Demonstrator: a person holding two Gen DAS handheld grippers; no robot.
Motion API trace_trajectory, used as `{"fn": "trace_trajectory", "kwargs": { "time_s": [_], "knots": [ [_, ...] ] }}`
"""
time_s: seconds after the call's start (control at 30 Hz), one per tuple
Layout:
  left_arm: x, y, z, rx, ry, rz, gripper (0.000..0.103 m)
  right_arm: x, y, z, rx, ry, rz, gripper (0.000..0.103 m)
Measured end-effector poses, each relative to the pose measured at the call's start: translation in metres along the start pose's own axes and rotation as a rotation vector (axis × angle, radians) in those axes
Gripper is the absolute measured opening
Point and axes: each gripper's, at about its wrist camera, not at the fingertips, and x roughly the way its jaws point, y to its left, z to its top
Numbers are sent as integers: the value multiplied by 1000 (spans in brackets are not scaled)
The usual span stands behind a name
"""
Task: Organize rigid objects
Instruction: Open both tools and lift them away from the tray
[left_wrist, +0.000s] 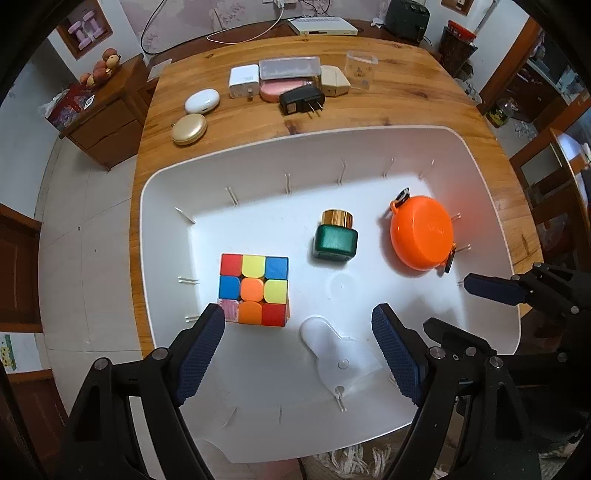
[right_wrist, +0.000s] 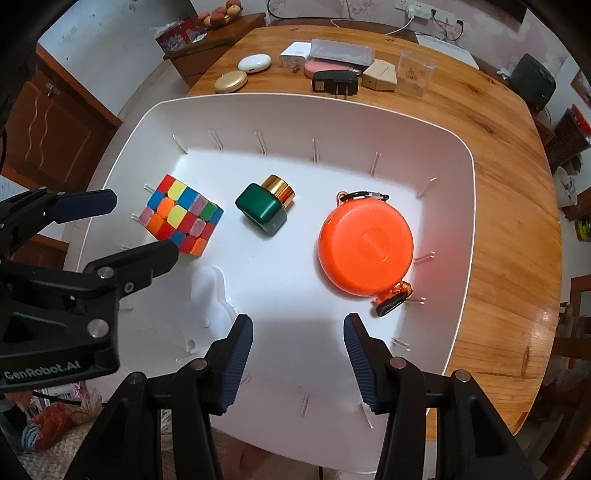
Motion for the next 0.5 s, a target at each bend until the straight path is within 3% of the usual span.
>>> {"fn": "trace_trajectory", "kwargs": {
  "time_s": [0.5],
  "knots": [
    [-49,25,30,-46,-108,-53,84,-28,1,26,29,-86,14,52]
  ]
}}
